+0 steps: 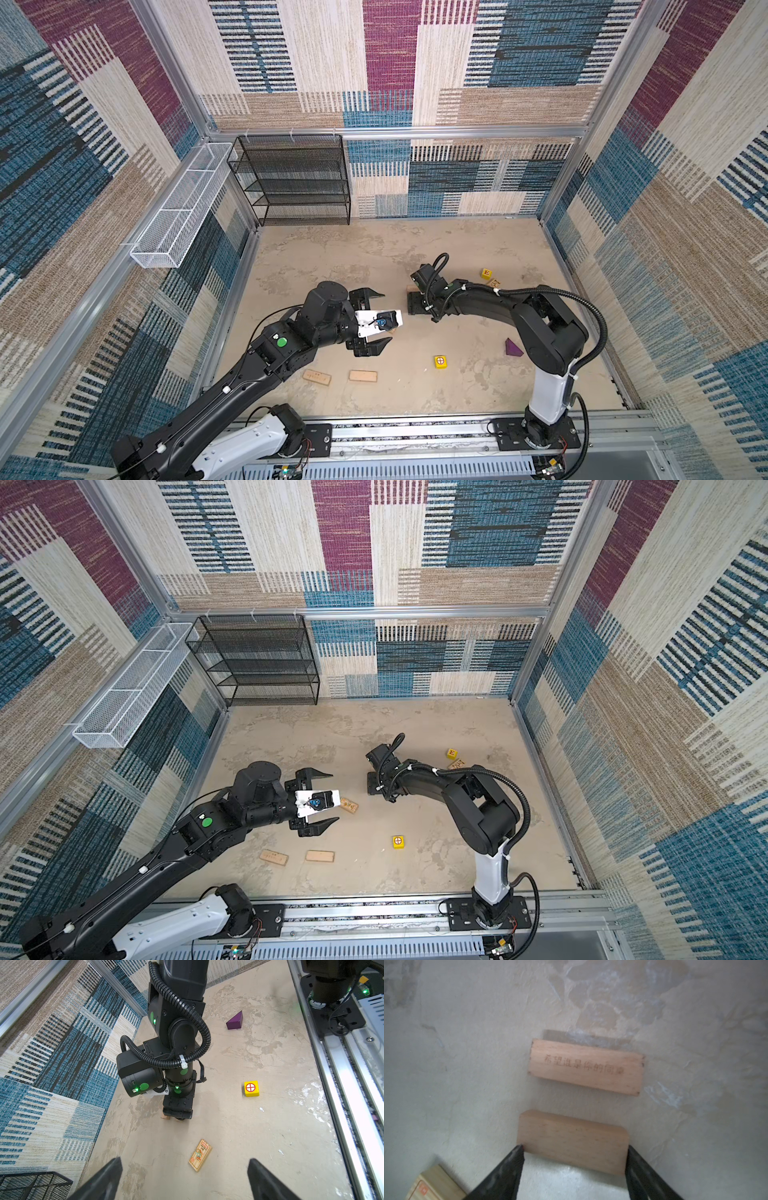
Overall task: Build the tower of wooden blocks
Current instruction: 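Carry the held bar toward the bar with printed characters, then lower the held bar beside the printed bar and open the right gripper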
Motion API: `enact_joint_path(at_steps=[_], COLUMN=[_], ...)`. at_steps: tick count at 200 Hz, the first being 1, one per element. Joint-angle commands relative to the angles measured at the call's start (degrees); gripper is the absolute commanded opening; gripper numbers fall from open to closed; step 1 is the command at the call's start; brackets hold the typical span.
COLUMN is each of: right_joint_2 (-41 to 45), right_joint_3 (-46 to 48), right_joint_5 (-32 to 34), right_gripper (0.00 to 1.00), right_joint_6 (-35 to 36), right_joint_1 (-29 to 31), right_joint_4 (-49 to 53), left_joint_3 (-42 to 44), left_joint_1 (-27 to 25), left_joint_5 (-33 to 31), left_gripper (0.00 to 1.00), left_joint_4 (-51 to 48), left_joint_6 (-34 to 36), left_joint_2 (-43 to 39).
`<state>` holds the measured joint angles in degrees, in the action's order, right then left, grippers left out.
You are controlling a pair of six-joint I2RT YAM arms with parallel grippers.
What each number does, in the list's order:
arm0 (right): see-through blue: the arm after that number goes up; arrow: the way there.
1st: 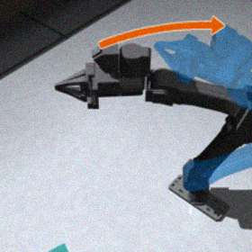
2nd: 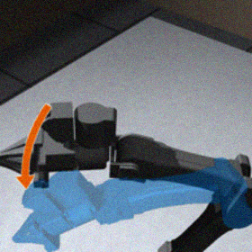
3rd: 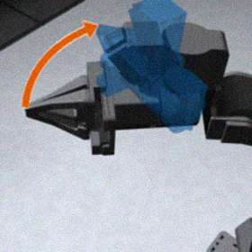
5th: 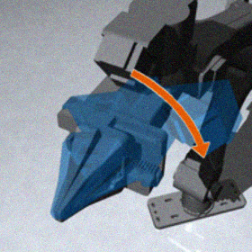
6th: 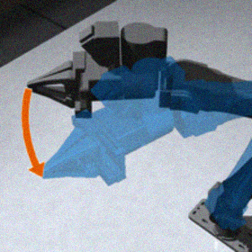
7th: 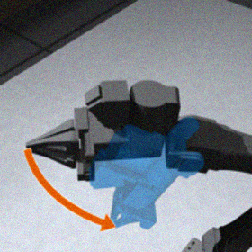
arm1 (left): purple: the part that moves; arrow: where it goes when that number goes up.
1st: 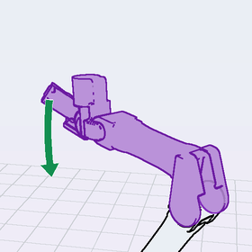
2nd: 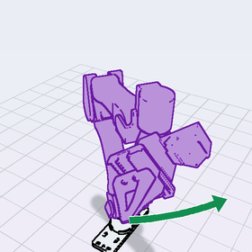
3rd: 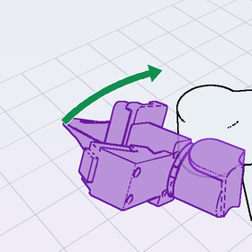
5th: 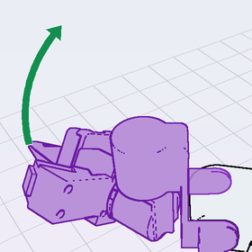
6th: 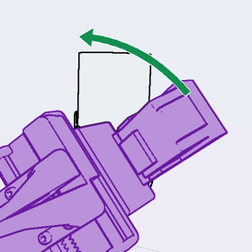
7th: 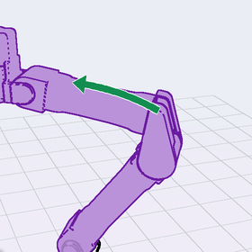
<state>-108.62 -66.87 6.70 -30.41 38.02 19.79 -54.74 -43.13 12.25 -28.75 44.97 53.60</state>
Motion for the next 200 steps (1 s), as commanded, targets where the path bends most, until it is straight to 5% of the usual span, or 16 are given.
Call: enact_joint_path(at_steps=[1,200], right_joint_2=[-0.9,-2.5], right_joint_3=[-0.2,-0.8], right_joint_5=[1.5,-0.6], right_gripper=[0.76,0.77], right_joint_6=[-1.6,-0.5], right_joint_1=[-0.1,-0.9], right_joint_4=[1.1,-0.6], left_joint_3=[0.2,0.2], left_joint_1=[0.1,0.1], left_joint_5=[0.0,-0.1], left_gripper=[0.99,0.99], left_joint_4=[1.3,1.3], left_joint_6=[0.9,1.0], left_joint_2=[-0.1,0.2])
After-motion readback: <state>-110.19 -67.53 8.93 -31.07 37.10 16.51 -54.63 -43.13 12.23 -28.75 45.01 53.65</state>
